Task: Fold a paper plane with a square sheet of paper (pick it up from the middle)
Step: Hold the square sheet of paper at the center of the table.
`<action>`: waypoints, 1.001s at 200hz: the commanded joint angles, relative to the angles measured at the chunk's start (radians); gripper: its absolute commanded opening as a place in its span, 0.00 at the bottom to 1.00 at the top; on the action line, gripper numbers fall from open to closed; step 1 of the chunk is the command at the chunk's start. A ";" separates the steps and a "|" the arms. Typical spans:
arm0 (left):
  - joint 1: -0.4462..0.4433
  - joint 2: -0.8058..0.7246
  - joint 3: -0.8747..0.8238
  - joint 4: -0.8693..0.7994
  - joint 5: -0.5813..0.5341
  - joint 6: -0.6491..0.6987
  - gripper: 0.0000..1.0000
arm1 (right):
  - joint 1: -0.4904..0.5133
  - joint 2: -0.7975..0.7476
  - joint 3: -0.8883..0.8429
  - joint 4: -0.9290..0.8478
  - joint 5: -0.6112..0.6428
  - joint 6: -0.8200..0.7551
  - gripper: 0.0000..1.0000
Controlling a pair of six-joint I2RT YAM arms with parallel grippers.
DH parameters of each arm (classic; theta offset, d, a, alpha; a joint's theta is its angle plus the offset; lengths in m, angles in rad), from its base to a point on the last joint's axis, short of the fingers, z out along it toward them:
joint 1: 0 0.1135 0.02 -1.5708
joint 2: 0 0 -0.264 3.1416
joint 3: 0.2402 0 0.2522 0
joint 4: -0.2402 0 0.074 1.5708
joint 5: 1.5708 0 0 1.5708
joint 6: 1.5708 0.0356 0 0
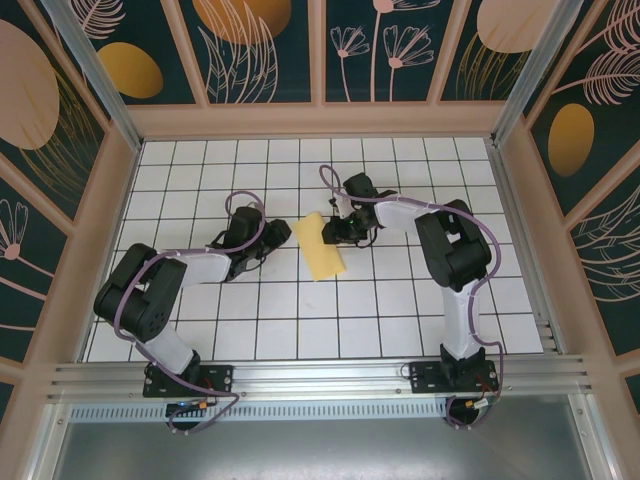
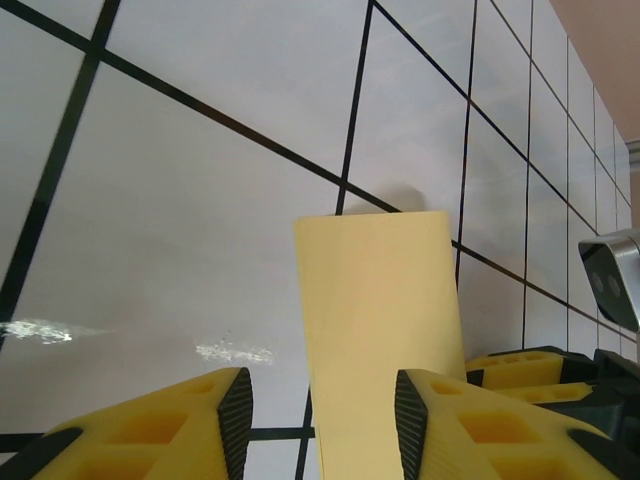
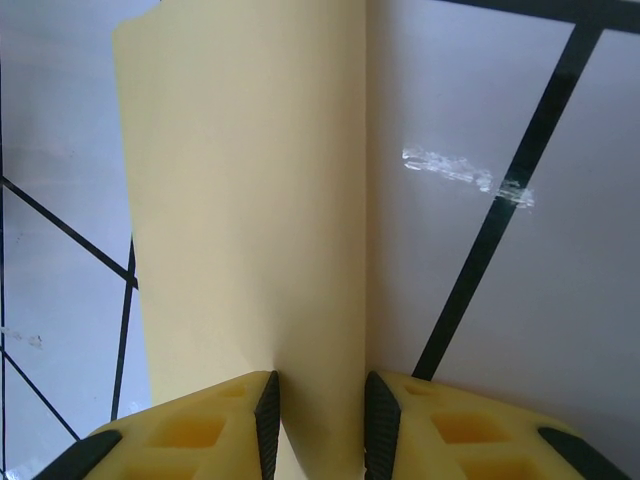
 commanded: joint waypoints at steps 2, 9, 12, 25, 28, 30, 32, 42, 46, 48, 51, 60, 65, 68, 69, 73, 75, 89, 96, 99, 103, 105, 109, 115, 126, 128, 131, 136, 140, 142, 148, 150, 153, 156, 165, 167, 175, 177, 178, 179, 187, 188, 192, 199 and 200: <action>0.003 0.028 0.019 0.057 0.062 0.019 0.44 | -0.007 0.117 -0.034 -0.054 0.137 -0.047 0.34; 0.003 0.034 0.021 0.064 0.075 0.018 0.44 | -0.007 0.117 -0.033 -0.054 0.138 -0.050 0.35; 0.003 0.036 0.022 0.067 0.079 0.018 0.44 | -0.007 0.117 -0.033 -0.053 0.137 -0.051 0.35; 0.002 0.042 0.027 0.077 0.102 0.019 0.43 | -0.007 0.119 -0.033 -0.057 0.138 -0.060 0.35; 0.001 0.043 0.029 0.077 0.106 0.018 0.43 | -0.007 0.119 -0.031 -0.057 0.138 -0.060 0.35; 0.002 0.043 0.030 0.078 0.109 0.019 0.43 | -0.007 0.119 -0.030 -0.057 0.138 -0.059 0.35; 0.001 0.042 0.032 0.079 0.112 0.020 0.43 | -0.007 0.120 -0.030 -0.057 0.139 -0.061 0.35; 0.000 0.070 0.037 0.080 0.126 0.020 0.42 | -0.007 0.122 -0.029 -0.059 0.142 -0.059 0.35; 0.000 0.075 0.040 0.081 0.131 0.020 0.42 | -0.007 0.123 -0.029 -0.060 0.142 -0.060 0.35; -0.001 0.075 0.040 0.081 0.133 0.019 0.41 | -0.007 0.123 -0.027 -0.060 0.142 -0.060 0.35; -0.002 0.080 0.043 0.084 0.136 0.018 0.41 | -0.007 0.125 -0.027 -0.062 0.142 -0.059 0.35; -0.004 0.086 0.046 0.088 0.144 0.019 0.41 | -0.007 0.128 -0.023 -0.063 0.141 -0.059 0.35; -0.007 0.090 0.049 0.088 0.147 0.019 0.40 | -0.007 0.129 -0.022 -0.065 0.143 -0.057 0.35; -0.007 0.093 0.052 0.088 0.149 0.018 0.40 | -0.007 0.131 -0.020 -0.066 0.143 -0.056 0.35; -0.009 0.093 0.052 0.088 0.149 0.018 0.40 | -0.007 0.131 -0.021 -0.066 0.143 -0.057 0.35; -0.010 0.096 0.055 0.088 0.152 0.019 0.40 | -0.007 0.133 -0.020 -0.066 0.145 -0.056 0.35; -0.010 0.096 0.056 0.088 0.153 0.018 0.40 | -0.007 0.133 -0.020 -0.067 0.145 -0.055 0.35; -0.018 0.111 0.065 0.088 0.163 0.017 0.40 | -0.007 0.139 -0.015 -0.071 0.145 -0.052 0.35; -0.021 0.119 0.070 0.090 0.167 0.016 0.39 | -0.007 0.142 -0.012 -0.072 0.143 -0.050 0.35; -0.023 0.121 0.071 0.091 0.170 0.016 0.38 | -0.007 0.143 -0.011 -0.073 0.144 -0.050 0.35; -0.024 0.124 0.073 0.093 0.173 0.014 0.38 | -0.007 0.144 -0.011 -0.074 0.144 -0.049 0.35; -0.026 0.125 0.074 0.095 0.174 0.014 0.37 | -0.007 0.144 -0.011 -0.074 0.144 -0.049 0.35; -0.029 0.129 0.076 0.097 0.177 0.012 0.37 | -0.007 0.145 -0.011 -0.074 0.143 -0.049 0.35; -0.031 0.133 0.079 0.101 0.182 0.010 0.36 | -0.007 0.146 -0.010 -0.076 0.142 -0.049 0.35; -0.037 0.141 0.085 0.106 0.190 0.006 0.35 | -0.007 0.145 -0.011 -0.074 0.136 -0.049 0.35; -0.038 0.143 0.086 0.107 0.192 0.004 0.34 | -0.007 0.146 -0.011 -0.074 0.136 -0.049 0.35; -0.040 0.146 0.086 0.109 0.194 0.004 0.34 | -0.007 0.145 -0.010 -0.073 0.136 -0.049 0.35; -0.043 0.150 0.089 0.112 0.197 0.002 0.33 | -0.007 0.145 -0.010 -0.072 0.136 -0.049 0.35; -0.044 0.152 0.092 0.112 0.198 0.000 0.32 | -0.007 0.145 -0.010 -0.073 0.135 -0.049 0.35; -0.045 0.154 0.092 0.113 0.200 -0.002 0.32 | -0.007 0.146 -0.011 -0.073 0.136 -0.050 0.35; -0.049 0.159 0.094 0.118 0.203 -0.005 0.31 | -0.007 0.147 -0.010 -0.074 0.137 -0.049 0.35; -0.050 0.161 0.094 0.119 0.204 -0.005 0.31 | -0.007 0.147 -0.010 -0.073 0.138 -0.050 0.35; -0.051 0.161 0.096 0.122 0.205 -0.007 0.30 | -0.007 0.147 -0.011 -0.074 0.139 -0.050 0.35; -0.053 0.164 0.097 0.123 0.207 -0.008 0.29 | -0.007 0.148 -0.010 -0.074 0.138 -0.049 0.35; -0.057 0.173 0.102 0.126 0.211 -0.014 0.28 | -0.007 0.150 -0.010 -0.074 0.139 -0.048 0.35; -0.057 0.174 0.102 0.126 0.212 -0.015 0.28 | -0.007 0.150 -0.011 -0.074 0.138 -0.048 0.35; -0.061 0.183 0.107 0.126 0.215 -0.016 0.26 | -0.007 0.150 -0.010 -0.074 0.138 -0.047 0.35; -0.061 0.185 0.108 0.126 0.216 -0.018 0.26 | -0.007 0.150 -0.011 -0.074 0.138 -0.047 0.35; -0.062 0.186 0.109 0.126 0.217 -0.019 0.26 | -0.007 0.150 -0.011 -0.074 0.138 -0.047 0.35; -0.063 0.186 0.109 0.126 0.217 -0.018 0.26 | -0.007 0.150 -0.011 -0.073 0.138 -0.047 0.35; -0.065 0.195 0.116 0.123 0.221 -0.019 0.25 | -0.007 0.151 -0.011 -0.074 0.136 -0.047 0.35; -0.066 0.196 0.116 0.123 0.221 -0.019 0.25 | -0.007 0.151 -0.011 -0.074 0.136 -0.047 0.35; -0.067 0.198 0.118 0.122 0.223 -0.020 0.24 | -0.007 0.152 -0.010 -0.075 0.135 -0.046 0.35; -0.069 0.206 0.123 0.118 0.226 -0.020 0.24 | -0.007 0.150 -0.010 -0.076 0.135 -0.046 0.35; -0.070 0.206 0.123 0.117 0.226 -0.021 0.24 | -0.007 0.150 -0.010 -0.076 0.135 -0.045 0.35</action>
